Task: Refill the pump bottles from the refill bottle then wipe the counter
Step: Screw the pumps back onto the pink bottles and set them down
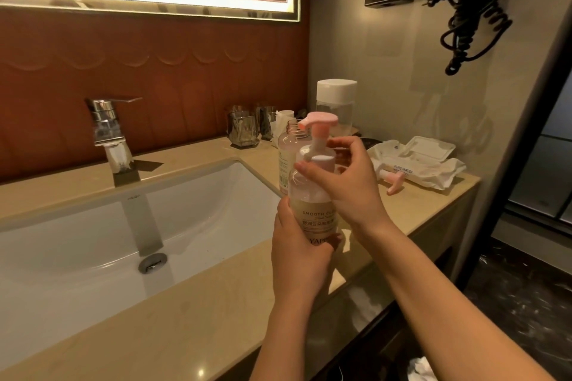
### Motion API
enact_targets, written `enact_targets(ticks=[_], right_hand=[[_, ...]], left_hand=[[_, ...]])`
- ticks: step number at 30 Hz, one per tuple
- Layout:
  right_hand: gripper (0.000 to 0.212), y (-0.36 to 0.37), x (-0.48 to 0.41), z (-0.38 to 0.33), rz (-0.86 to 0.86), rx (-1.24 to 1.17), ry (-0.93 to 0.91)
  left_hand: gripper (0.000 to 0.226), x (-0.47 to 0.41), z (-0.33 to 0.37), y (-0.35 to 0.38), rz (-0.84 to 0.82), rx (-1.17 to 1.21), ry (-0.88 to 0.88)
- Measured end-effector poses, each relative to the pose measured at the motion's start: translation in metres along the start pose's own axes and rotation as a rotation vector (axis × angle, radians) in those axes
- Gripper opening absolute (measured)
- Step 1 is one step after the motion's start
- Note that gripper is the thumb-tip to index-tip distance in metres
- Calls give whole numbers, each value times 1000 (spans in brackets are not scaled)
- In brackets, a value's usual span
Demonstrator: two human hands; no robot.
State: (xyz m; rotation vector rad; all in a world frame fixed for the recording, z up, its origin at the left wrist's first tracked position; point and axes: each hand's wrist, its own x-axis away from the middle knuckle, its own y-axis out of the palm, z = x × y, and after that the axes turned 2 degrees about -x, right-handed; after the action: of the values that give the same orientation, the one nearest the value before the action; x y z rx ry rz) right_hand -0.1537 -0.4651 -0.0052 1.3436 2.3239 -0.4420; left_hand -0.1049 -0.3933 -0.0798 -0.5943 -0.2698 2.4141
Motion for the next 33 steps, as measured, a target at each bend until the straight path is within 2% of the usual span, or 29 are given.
enact_targets(ticks=[3,7,9,13,17,19,23,25,31,33], right_hand=[[59,2,0,0,-34,5,4],[38,-7,1,-3,-190,-87,11],[34,-11,0,-2,-208,-68,-9],[41,-7,-1,-3,-95,30,-57],[56,4,-2,1,10,145,-52],[57,5,-3,-1,-47,197,-44],[36,-11,-2,-8,-299,-59,17],[32,-18,-4,-8,-346,-77,11],[50,-10,-7,-7,-94,111,-32],[53,-5,-7,-6,-65,171,-49]], left_hand=[[86,0,0,0,0,7,-5],[87,1,0,0,4,2,0],[87,1,0,0,7,-4,5],[87,0,-1,1,5,-6,6],[86,0,-1,2,2,-5,10],[86,0,-1,1,2,6,-1],[87,1,-1,-1,4,7,9],[88,1,-2,-1,8,-15,21],[88,0,-1,1,-2,-18,7],[87,0,-1,1,-6,-9,4]])
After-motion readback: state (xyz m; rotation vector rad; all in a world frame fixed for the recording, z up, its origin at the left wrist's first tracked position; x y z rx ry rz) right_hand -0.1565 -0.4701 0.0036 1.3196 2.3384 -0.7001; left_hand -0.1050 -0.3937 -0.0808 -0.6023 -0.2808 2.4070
